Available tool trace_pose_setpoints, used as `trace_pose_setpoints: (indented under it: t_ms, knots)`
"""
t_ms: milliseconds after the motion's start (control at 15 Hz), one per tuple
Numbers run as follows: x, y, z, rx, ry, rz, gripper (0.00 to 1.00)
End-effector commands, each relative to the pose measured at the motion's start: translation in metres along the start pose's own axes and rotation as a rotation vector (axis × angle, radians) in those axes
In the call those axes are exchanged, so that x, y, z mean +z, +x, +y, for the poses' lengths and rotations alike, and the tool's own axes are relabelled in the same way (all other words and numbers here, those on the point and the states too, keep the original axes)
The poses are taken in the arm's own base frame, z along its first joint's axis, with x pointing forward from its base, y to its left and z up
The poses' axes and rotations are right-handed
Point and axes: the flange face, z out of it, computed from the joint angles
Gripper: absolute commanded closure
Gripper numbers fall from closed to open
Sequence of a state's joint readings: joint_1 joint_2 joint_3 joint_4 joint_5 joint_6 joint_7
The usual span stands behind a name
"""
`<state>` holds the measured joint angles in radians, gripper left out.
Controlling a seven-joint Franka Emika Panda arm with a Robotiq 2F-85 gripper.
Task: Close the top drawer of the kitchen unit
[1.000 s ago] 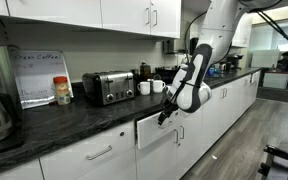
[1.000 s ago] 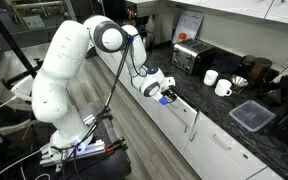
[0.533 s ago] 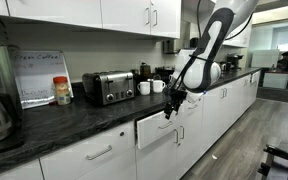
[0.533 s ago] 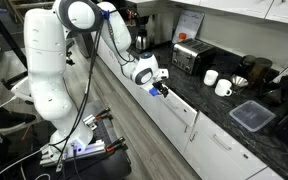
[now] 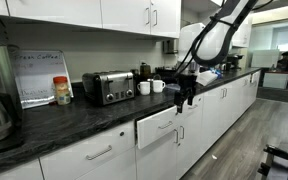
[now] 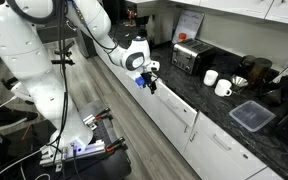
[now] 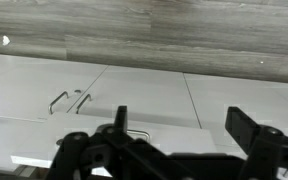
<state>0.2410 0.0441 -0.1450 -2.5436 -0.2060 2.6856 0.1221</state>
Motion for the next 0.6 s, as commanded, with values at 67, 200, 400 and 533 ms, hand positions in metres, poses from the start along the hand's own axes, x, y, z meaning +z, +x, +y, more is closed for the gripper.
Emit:
trace_pose_setpoints:
  t_ms: [67,200,400,533]
  knots:
    - [-0.042,-0.035,-0.012,0.001,0.044,-0.041,0.00]
    - [-0.056,-0.043,-0.017,0.005,0.075,-0.043,0.00]
    - [-0.056,-0.035,-0.024,0.009,0.082,-0.037,0.00]
    - [-0.061,-0.040,-0.024,0.009,0.087,-0.034,0.00]
